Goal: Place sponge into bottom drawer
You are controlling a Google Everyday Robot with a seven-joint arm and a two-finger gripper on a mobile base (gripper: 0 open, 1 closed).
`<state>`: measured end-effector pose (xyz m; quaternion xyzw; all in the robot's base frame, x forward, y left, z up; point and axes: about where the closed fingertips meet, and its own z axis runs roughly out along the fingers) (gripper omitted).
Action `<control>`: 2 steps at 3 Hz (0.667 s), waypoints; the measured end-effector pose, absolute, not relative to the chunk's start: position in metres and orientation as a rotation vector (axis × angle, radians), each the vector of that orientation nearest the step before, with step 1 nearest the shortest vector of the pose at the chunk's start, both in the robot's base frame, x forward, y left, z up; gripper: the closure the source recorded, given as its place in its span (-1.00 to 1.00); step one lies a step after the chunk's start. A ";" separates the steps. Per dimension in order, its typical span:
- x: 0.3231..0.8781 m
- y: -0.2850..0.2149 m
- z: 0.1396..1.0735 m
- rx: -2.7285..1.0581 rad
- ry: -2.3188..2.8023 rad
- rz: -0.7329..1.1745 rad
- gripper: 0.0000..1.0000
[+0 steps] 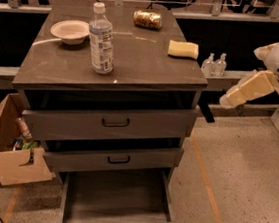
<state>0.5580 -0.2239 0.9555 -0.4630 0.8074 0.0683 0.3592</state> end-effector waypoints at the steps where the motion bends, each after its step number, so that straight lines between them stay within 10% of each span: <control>1: 0.605 -0.223 0.936 -1.042 2.025 0.236 -1.00; 2: 0.619 -0.225 0.936 -1.000 2.000 0.219 -1.00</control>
Offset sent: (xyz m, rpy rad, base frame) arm 0.0430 0.0008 -0.0183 0.1170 -0.0543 -0.0600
